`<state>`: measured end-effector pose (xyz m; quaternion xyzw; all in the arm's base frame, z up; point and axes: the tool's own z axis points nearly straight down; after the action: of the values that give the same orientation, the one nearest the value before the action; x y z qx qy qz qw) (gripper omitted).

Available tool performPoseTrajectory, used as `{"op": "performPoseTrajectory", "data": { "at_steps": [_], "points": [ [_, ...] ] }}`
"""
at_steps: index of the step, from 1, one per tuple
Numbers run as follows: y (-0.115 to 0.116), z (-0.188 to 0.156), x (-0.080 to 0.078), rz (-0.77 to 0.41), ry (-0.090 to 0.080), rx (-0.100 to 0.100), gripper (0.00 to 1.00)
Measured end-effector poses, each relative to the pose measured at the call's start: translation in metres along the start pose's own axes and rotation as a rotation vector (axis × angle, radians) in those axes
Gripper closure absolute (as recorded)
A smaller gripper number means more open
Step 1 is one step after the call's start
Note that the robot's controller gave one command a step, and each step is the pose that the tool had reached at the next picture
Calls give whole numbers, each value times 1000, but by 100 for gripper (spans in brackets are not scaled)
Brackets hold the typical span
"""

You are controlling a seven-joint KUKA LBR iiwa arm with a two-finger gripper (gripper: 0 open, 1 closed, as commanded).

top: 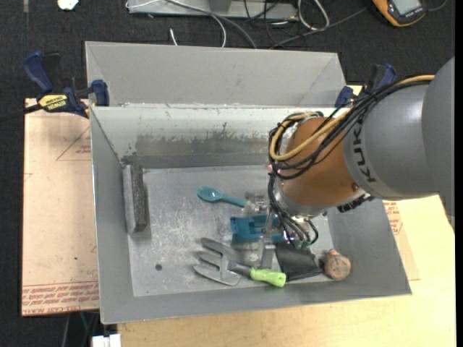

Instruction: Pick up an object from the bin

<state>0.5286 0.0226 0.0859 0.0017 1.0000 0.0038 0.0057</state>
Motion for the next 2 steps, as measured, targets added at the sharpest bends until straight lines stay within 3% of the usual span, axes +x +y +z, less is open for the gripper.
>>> {"op": "performPoseTrajectory", "data": {
  "at_steps": [1,2],
  "points": [
    [-8,8,-18,-225,-3,-2,100],
    [-8,8,-18,-225,-3,-2,100]
  ]
}}
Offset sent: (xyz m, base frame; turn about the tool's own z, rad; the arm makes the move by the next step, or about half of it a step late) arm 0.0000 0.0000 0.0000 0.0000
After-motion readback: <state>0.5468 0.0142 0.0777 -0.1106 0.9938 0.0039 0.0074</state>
